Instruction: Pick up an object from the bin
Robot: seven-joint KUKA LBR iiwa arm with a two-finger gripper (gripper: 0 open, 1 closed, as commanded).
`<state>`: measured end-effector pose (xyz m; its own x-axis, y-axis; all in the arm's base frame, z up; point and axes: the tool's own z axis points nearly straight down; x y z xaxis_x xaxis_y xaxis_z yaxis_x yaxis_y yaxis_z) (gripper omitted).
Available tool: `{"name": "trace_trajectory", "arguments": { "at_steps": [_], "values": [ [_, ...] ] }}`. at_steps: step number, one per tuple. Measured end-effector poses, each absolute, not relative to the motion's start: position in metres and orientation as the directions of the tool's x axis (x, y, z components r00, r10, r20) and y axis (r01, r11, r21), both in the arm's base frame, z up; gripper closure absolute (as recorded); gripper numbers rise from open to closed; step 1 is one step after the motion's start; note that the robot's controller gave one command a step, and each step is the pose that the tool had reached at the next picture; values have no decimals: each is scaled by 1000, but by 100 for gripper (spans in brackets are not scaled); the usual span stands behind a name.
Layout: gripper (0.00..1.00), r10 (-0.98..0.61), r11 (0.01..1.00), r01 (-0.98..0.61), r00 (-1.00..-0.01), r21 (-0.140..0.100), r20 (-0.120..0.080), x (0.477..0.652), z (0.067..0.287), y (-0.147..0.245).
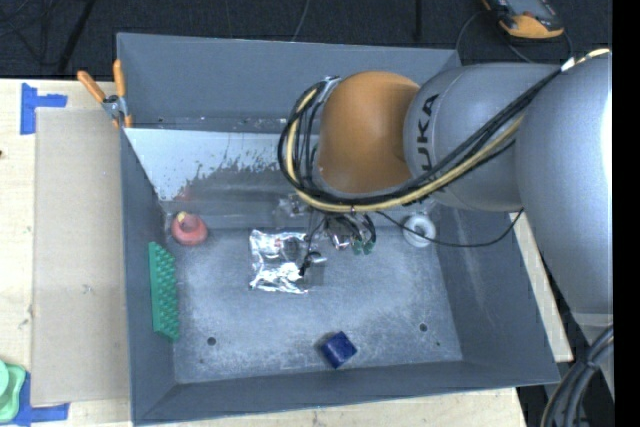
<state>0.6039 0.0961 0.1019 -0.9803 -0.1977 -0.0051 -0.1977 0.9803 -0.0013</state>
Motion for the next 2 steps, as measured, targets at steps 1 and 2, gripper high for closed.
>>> {"name": "trace_trajectory", "arguments": {
  "at_steps": [1, 2],
  "values": [
    [0, -41, 999, -41, -999, 0, -1, 607, 100, 111],
    [0, 47, 999, 47, -999, 0, 4, 601, 68, 111]
  ]
}}
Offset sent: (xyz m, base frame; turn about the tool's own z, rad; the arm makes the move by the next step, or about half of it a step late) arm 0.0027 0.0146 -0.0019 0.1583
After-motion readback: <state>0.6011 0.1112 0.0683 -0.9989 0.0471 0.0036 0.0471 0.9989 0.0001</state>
